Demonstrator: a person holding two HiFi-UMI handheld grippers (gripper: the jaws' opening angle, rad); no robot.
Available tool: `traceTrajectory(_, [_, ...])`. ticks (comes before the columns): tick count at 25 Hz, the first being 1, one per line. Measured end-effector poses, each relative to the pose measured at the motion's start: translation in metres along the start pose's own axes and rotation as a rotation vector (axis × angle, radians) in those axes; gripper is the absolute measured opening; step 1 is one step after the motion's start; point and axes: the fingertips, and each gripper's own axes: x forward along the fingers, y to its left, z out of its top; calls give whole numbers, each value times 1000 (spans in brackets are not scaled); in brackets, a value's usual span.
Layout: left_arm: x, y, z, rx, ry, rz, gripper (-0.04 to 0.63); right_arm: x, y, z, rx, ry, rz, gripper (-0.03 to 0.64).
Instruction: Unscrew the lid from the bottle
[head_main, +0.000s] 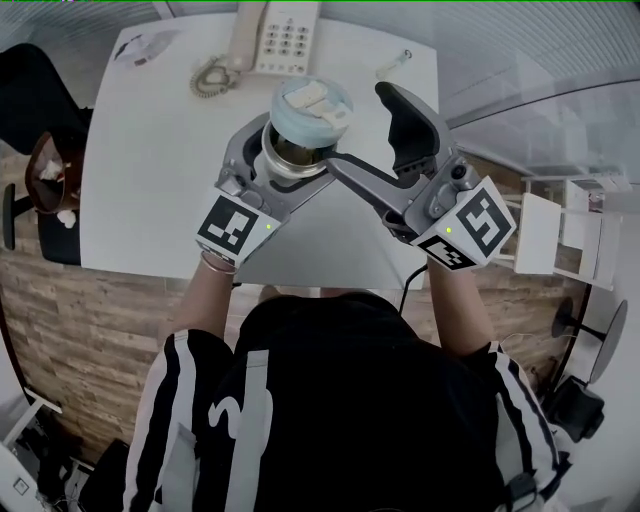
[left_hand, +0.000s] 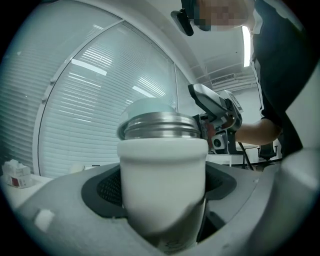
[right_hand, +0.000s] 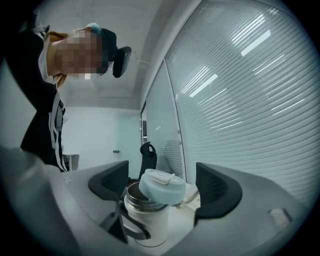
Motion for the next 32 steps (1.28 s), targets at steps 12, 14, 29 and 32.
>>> traceTrajectory(12, [29, 33, -52, 2, 18, 126, 436, -35, -21, -44, -7, 99, -85, 380])
traceTrajectory(14, [31, 36, -57, 11, 18, 136, 436, -35, -21, -50, -16, 116, -82, 347])
traceTrajectory(29, [26, 36, -59, -4, 15, 157, 437, -31, -16, -55, 8, 113, -55, 285])
traceTrajectory(32, [26, 36, -59, -1, 11, 145, 437, -29, -14, -57, 34, 104, -60, 285])
